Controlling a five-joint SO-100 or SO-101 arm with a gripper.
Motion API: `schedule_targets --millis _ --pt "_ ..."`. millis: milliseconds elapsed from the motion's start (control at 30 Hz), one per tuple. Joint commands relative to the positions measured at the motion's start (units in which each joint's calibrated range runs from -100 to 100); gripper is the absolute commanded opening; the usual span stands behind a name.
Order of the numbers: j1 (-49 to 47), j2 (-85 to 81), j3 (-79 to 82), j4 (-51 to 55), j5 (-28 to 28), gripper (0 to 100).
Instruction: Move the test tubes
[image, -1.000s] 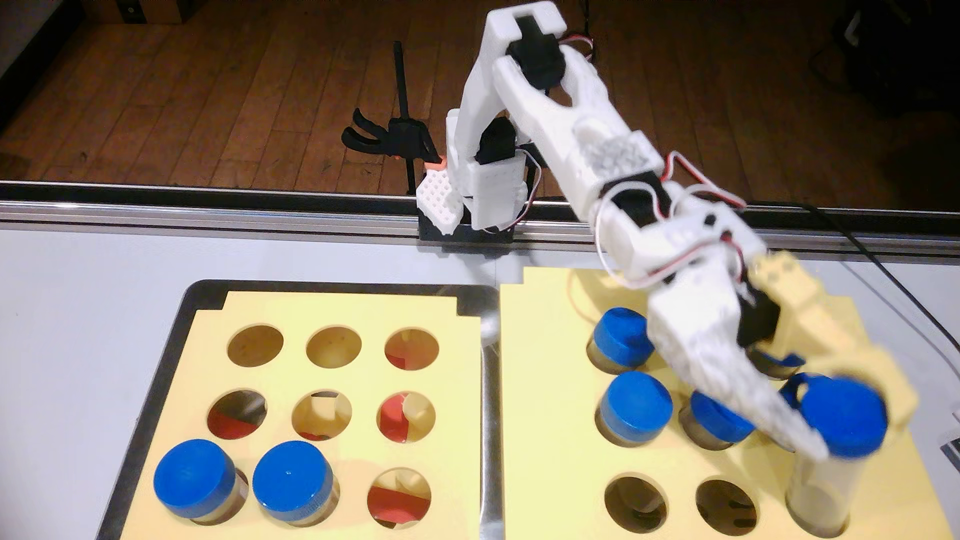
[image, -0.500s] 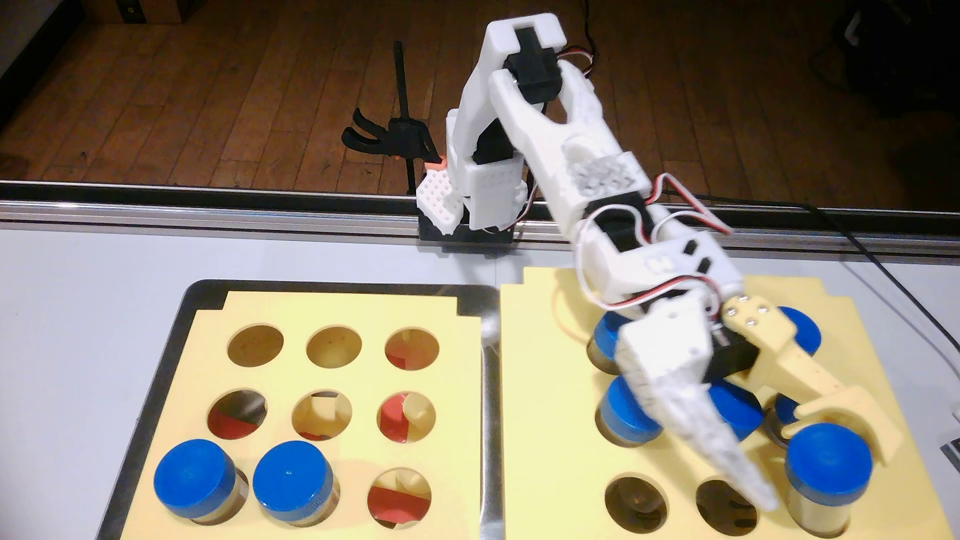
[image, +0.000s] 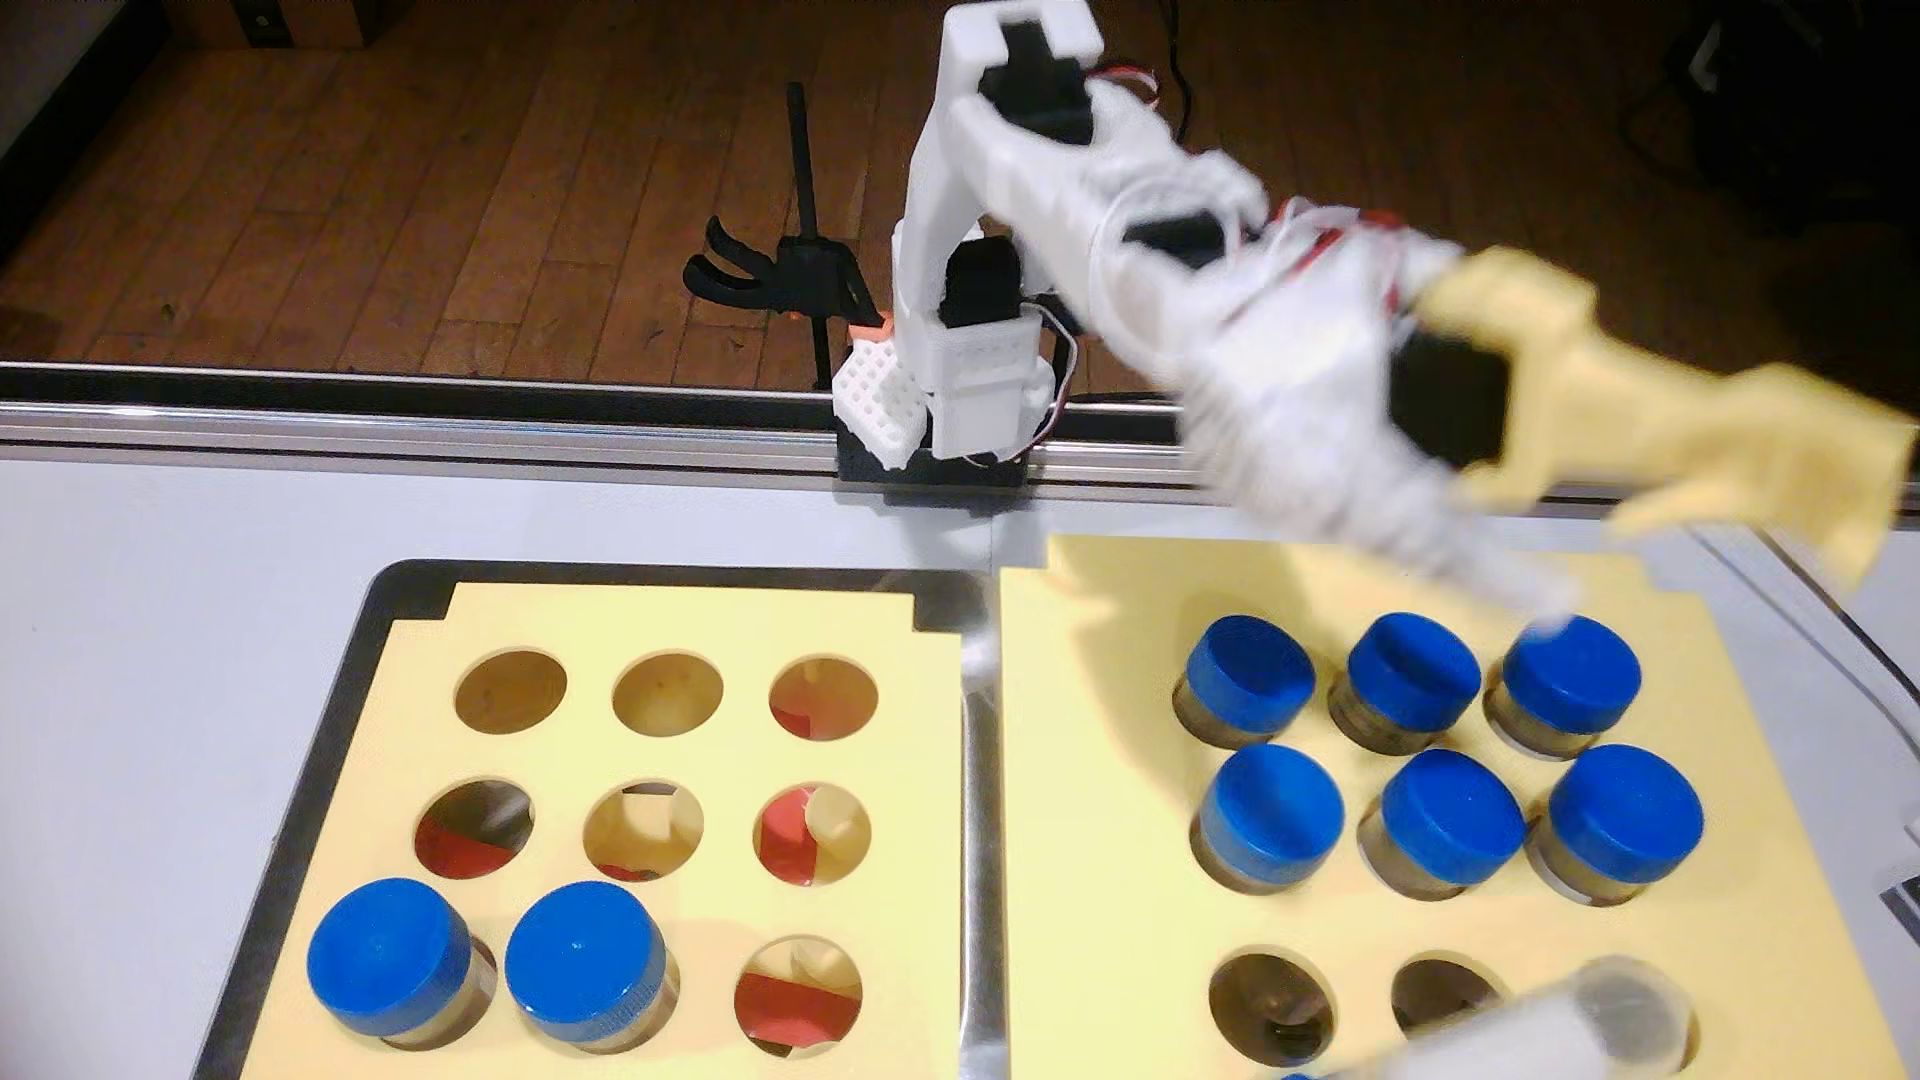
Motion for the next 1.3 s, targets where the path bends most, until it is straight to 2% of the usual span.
schedule_targets --millis 0,100,267,433,633,767,1267 --pt "-1.69 -2.40 -1.65 0.15 0.29 33" --pt "-1.10 -3.18 0.07 0.25 0.29 33" --pt "9.20 -10.65 12.33 0.25 0.19 33" --pt "26.25 -30.45 37.93 0.25 0.29 33" --pt "32.25 -38.44 59.63 0.25 0.24 33" --pt "31.66 -32.88 59.81 -0.04 0.14 33" --pt "31.88 -15.25 42.74 -0.04 0.19 33"
